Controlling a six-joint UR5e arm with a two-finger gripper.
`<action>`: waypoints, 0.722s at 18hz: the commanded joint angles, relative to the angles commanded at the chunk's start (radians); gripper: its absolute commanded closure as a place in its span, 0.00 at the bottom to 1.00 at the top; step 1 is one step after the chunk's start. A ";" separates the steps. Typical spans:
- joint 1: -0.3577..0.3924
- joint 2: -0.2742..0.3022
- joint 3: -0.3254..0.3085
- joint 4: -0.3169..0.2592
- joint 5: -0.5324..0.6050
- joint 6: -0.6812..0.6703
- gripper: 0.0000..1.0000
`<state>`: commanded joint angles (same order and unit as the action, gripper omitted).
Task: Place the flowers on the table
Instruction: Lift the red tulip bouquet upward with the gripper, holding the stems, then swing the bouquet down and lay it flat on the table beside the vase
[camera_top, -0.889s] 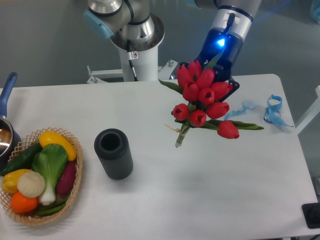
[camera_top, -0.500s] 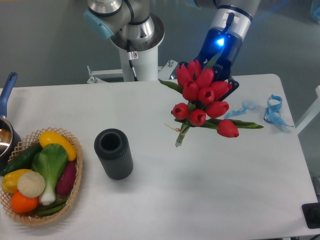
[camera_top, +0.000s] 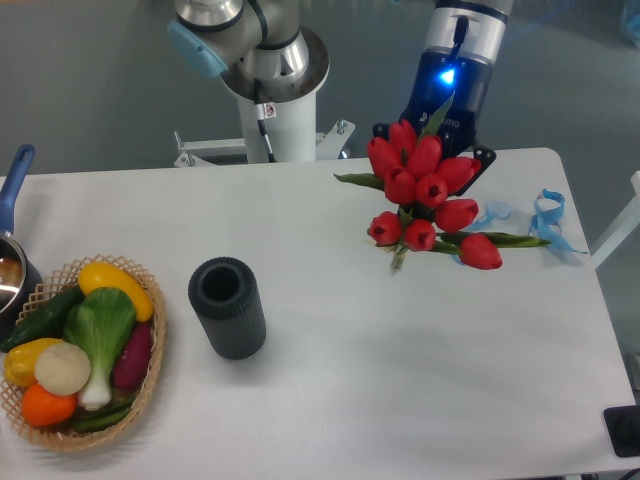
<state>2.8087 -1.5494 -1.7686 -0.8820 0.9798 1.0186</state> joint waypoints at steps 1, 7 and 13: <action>-0.006 0.000 -0.006 0.002 0.034 0.000 0.69; -0.098 -0.024 -0.022 -0.015 0.411 0.072 0.69; -0.306 -0.231 0.009 -0.048 0.854 0.123 0.69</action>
<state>2.5024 -1.7803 -1.7597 -0.9295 1.8335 1.1413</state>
